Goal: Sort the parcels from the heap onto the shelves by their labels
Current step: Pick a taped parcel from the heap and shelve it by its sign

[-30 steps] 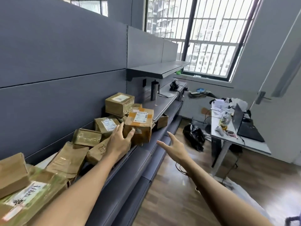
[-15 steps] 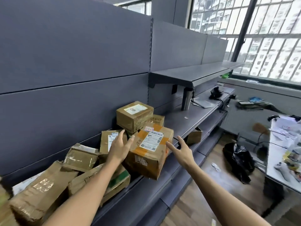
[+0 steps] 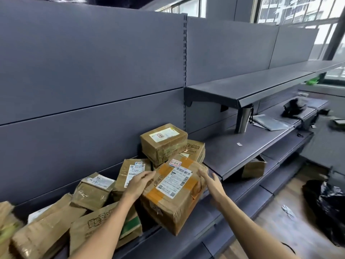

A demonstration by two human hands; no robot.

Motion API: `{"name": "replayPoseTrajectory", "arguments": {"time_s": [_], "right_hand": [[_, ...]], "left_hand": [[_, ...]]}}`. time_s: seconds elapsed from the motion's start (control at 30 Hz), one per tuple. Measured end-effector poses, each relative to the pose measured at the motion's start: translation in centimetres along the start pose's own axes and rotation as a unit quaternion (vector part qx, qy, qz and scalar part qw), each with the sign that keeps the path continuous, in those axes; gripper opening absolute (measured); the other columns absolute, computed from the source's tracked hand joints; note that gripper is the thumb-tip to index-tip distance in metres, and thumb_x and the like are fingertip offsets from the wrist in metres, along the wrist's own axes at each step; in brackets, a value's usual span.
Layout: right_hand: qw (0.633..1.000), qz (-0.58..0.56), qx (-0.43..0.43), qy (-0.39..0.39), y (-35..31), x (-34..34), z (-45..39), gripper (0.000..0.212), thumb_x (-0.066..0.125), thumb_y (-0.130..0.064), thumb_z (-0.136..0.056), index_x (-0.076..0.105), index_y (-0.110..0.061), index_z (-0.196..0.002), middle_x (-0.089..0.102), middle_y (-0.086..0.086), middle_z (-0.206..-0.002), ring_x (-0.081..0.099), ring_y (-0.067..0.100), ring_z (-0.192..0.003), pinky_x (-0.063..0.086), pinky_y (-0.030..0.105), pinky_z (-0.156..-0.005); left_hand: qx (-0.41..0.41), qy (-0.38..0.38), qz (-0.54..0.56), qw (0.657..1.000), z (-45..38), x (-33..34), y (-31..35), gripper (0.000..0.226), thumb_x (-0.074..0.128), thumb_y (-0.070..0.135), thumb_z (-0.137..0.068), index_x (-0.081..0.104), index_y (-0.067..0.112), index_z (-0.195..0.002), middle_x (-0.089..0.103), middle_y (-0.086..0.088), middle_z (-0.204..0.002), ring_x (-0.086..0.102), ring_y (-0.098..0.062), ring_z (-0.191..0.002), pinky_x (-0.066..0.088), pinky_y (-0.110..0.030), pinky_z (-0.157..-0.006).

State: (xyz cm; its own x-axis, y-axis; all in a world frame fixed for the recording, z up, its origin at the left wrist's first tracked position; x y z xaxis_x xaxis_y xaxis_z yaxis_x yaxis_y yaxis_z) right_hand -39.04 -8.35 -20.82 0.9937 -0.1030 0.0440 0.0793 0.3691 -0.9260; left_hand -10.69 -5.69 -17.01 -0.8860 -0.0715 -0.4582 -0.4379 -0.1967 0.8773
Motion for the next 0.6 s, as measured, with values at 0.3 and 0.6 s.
{"name": "replayPoseTrajectory", "arguments": {"time_s": [0.3,0.6], "right_hand": [[0.996,-0.078,-0.032,-0.013,-0.5,0.5,0.0,0.057,0.076,-0.051,-0.081,0.061,-0.016,-0.123,0.078,0.006,-0.1,0.077,0.023,-0.087,0.061,0.042,-0.083],[0.971,-0.068,-0.223,-0.057,-11.8,1.1,3.8,0.067,0.071,-0.051,-0.072,0.054,-0.023,-0.13,0.07,0.005,-0.114,0.073,0.007,-0.079,0.057,0.034,-0.062]], "left_hand": [[0.025,-0.024,0.021,0.999,-0.3,0.6,0.5,0.01,0.068,0.038,-0.093,0.076,0.035,-0.099,0.078,0.011,-0.095,0.07,-0.013,-0.1,0.05,-0.029,-0.088],[0.114,-0.085,0.211,0.967,0.4,-2.6,6.4,0.102,0.085,0.067,-0.048,0.057,0.027,-0.137,0.073,-0.003,-0.119,0.072,-0.021,-0.106,0.053,-0.038,-0.097]]}}
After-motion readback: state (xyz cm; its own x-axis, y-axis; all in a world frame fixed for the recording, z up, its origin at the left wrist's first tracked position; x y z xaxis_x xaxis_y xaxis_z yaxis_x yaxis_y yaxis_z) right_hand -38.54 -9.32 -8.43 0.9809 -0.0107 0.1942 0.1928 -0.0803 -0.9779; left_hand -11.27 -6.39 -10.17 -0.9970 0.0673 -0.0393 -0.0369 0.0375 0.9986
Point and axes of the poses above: each hand's wrist, its own z-axis away from the middle knuckle, its own x-axis out of the palm, y = z × x, the point moved 5 cm from there along -z, towards the middle knuckle
